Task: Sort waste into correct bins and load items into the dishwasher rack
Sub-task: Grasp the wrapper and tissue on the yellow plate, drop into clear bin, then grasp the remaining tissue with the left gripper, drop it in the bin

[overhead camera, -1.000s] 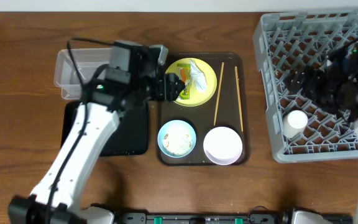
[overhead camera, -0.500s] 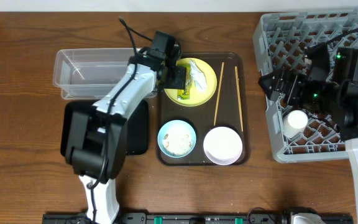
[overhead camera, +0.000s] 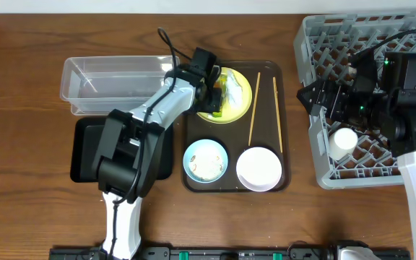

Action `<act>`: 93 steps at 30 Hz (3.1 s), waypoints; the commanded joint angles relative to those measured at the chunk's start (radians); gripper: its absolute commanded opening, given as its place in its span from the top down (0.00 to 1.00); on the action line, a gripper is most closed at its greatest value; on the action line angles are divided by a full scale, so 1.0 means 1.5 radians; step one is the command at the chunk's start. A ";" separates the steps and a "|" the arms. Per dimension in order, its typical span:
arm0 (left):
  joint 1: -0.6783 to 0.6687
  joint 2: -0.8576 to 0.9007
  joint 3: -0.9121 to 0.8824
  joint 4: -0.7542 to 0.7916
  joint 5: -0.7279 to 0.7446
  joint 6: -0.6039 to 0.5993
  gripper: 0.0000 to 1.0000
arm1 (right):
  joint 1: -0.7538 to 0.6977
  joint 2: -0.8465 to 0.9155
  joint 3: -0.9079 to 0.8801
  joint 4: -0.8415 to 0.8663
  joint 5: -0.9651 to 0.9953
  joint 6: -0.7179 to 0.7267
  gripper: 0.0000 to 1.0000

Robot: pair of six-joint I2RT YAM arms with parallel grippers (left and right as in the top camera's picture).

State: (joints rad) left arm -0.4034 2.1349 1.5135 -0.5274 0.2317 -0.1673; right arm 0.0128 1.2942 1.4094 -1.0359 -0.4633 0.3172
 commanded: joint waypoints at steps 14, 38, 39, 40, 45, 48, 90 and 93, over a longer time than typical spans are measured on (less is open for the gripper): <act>0.111 -0.229 0.038 -0.120 -0.205 -0.024 0.94 | 0.010 0.001 0.006 -0.003 -0.003 -0.012 0.02; -0.036 -0.090 0.037 0.063 -0.061 0.017 0.45 | 0.010 0.001 0.006 -0.010 0.010 -0.012 0.02; -0.042 -0.071 0.037 0.077 -0.060 0.013 0.45 | 0.010 0.001 0.006 -0.011 0.010 -0.012 0.02; -0.047 -0.053 0.037 0.089 -0.060 0.008 0.45 | 0.010 0.001 0.006 -0.013 0.010 -0.012 0.02; -0.060 0.012 0.037 0.116 -0.054 -0.066 0.46 | 0.010 0.001 0.006 -0.024 0.010 -0.012 0.01; -0.061 0.032 0.037 0.119 -0.019 -0.075 0.54 | 0.010 0.001 0.006 -0.027 0.010 -0.012 0.01; 0.122 -0.357 0.033 -0.239 -0.022 -0.043 0.30 | 0.010 0.001 0.006 -0.042 0.172 -0.012 0.01; 0.086 -0.389 0.033 -0.289 -0.023 -0.032 0.30 | 0.010 0.001 0.006 -0.042 0.177 -0.012 0.01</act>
State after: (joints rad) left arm -0.2298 1.5898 1.5547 -0.9215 0.1608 -0.2497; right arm 0.0128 1.2953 1.4094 -1.0992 -0.2504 0.3099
